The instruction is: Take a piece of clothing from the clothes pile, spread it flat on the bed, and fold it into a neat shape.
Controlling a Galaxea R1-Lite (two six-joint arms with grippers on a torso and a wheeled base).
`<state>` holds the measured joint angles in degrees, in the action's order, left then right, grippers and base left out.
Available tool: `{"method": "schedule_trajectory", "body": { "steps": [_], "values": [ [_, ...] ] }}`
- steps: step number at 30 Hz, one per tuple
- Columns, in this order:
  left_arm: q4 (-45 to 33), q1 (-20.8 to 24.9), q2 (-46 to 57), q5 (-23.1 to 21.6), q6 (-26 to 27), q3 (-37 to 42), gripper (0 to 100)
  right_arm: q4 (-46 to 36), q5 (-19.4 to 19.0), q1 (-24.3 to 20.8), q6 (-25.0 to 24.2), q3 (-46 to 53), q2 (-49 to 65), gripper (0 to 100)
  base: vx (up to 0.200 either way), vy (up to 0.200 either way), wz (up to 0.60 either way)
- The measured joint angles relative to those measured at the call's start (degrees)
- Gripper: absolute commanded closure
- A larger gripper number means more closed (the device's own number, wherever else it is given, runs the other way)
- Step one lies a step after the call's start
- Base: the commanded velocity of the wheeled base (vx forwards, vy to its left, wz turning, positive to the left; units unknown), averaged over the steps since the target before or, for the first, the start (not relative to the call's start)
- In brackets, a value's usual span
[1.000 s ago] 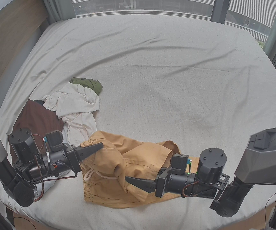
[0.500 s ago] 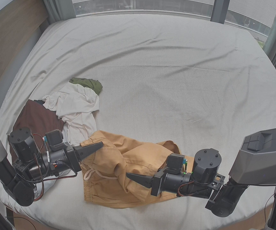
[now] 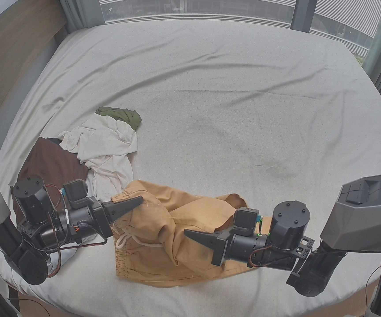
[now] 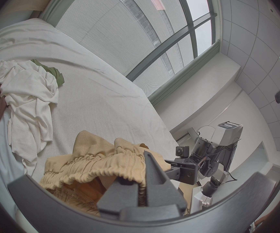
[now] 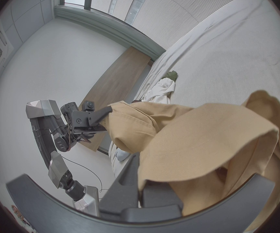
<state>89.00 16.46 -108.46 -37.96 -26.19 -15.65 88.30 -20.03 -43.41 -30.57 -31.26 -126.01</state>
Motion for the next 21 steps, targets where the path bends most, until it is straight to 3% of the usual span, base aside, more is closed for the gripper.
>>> {"method": "schedule_trajectory", "body": {
  "steps": [1, 15, 16, 21],
  "values": [
    [-0.02, 0.0, -0.02, 0.0, 0.02, 0.02, 100, -0.02, 0.0, 0.24, 0.06, 0.3, 0.24, 0, 0.0, 0.0, 0.0],
    [-0.02, -0.1, 0.0, 0.0, 0.02, -0.07, 100, 0.0, 0.57, 0.39, 0.17, 0.44, 0.96, 0, 0.0, 0.0, 0.0],
    [-0.05, -0.15, 0.02, 0.0, 0.02, -0.07, 100, 0.02, 1.18, 0.39, 0.2, 0.3, 0.96, 100, 0.0, 0.0, 0.0],
    [-0.05, -0.12, 0.05, -0.02, 0.0, -0.07, 100, -0.05, 2.84, 0.26, 0.33, -0.63, 0.66, 100, 0.0, 0.0, 0.0]
  ]
}}
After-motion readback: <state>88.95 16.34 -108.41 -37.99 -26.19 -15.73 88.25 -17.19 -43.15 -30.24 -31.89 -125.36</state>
